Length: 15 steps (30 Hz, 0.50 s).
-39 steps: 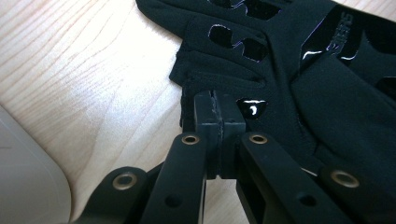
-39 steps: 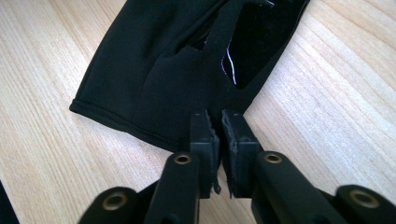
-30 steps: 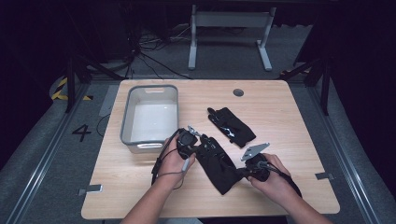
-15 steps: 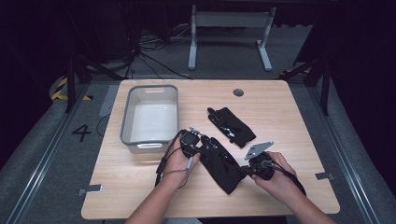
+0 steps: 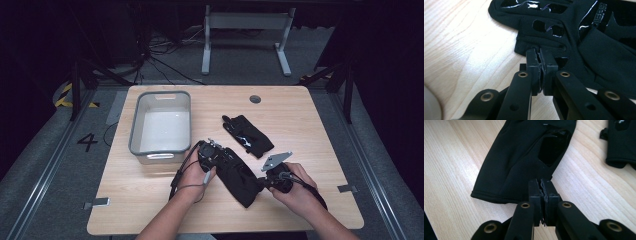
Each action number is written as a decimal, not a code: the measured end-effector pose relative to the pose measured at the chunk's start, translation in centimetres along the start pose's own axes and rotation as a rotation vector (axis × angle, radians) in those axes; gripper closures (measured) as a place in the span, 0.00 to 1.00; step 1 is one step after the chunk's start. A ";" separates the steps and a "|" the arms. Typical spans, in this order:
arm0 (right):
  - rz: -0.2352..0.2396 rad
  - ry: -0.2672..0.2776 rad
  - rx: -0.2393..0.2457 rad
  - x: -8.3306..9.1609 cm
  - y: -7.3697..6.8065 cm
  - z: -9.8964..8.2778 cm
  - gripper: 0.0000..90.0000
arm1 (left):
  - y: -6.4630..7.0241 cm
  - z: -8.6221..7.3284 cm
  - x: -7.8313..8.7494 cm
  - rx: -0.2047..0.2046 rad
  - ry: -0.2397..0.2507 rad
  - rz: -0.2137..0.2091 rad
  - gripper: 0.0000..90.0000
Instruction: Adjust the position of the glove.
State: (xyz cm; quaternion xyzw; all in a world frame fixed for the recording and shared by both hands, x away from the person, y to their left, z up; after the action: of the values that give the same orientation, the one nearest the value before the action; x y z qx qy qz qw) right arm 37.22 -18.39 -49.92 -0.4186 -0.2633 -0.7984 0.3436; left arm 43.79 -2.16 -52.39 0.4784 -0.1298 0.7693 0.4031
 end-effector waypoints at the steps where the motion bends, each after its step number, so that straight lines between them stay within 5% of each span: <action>1: -0.005 0.006 0.000 0.2 0.2 0.0 0.97 | 0.3 0.1 0.6 -0.013 0.007 -0.004 0.97; 9: -0.042 0.039 -0.009 1.4 1.6 0.1 0.98 | 3.2 0.0 3.9 -0.083 0.064 -0.015 0.97; 15: -0.069 0.060 -0.009 2.0 2.9 0.4 0.98 | 5.7 -0.7 5.0 -0.135 0.053 -0.029 0.97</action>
State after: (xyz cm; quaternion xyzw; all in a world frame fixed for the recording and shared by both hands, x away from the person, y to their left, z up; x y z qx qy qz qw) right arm 38.78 -20.57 -47.60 -0.3866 -0.2634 -0.8232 0.3218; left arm 38.02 -2.92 -47.50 0.4314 -0.1637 0.7653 0.4488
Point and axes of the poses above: each handheld gripper's, and its own axes: x roughly backward along the jaws, z roughly out of its top, y roughly to its right, the point moved 10 cm from there along -x, roughly forward along the jaws, and after that the axes turned 7 degrees about -z, right-handed, at the moved point
